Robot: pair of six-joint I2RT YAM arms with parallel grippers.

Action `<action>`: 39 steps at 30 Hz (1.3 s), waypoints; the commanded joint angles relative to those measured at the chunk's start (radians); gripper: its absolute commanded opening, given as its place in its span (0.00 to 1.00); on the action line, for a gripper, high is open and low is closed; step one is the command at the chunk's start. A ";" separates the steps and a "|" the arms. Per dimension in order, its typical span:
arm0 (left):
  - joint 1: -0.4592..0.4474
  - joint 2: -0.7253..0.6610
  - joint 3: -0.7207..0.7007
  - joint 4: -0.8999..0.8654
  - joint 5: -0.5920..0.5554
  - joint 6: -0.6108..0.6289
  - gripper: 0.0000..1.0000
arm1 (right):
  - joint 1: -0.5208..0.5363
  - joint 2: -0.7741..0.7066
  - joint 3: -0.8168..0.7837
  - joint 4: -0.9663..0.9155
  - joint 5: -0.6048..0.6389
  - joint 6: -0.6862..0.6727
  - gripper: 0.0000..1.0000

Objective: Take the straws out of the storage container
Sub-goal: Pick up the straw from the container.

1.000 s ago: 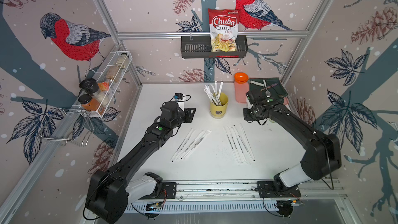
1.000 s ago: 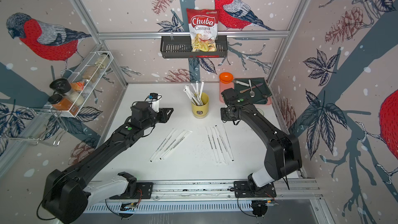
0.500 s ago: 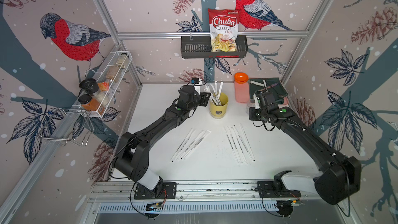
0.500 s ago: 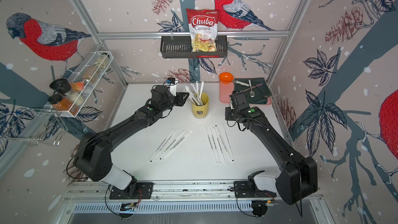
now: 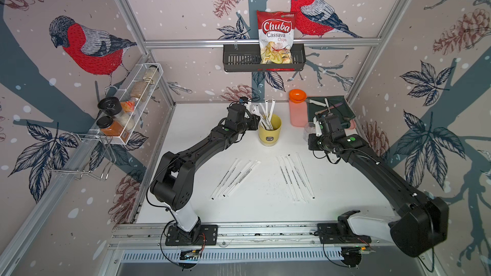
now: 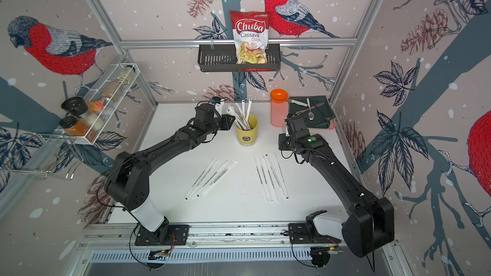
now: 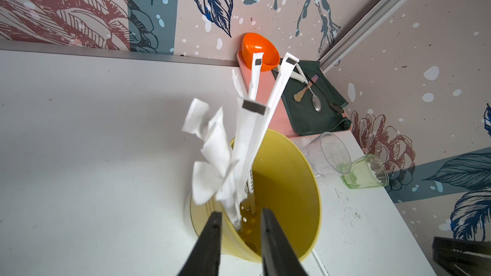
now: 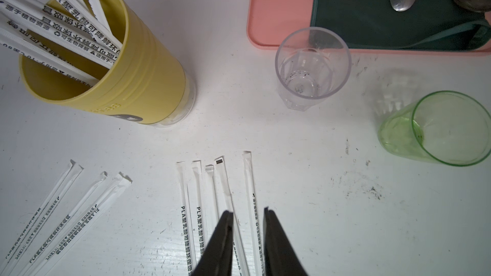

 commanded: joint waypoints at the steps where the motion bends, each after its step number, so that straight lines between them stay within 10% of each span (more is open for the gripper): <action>1: 0.001 0.001 0.008 -0.003 0.000 -0.008 0.30 | 0.001 -0.013 -0.008 0.029 -0.008 -0.016 0.25; 39: 0.004 -0.020 0.114 -0.142 0.015 0.045 0.10 | 0.009 -0.013 -0.035 0.047 -0.040 -0.017 0.25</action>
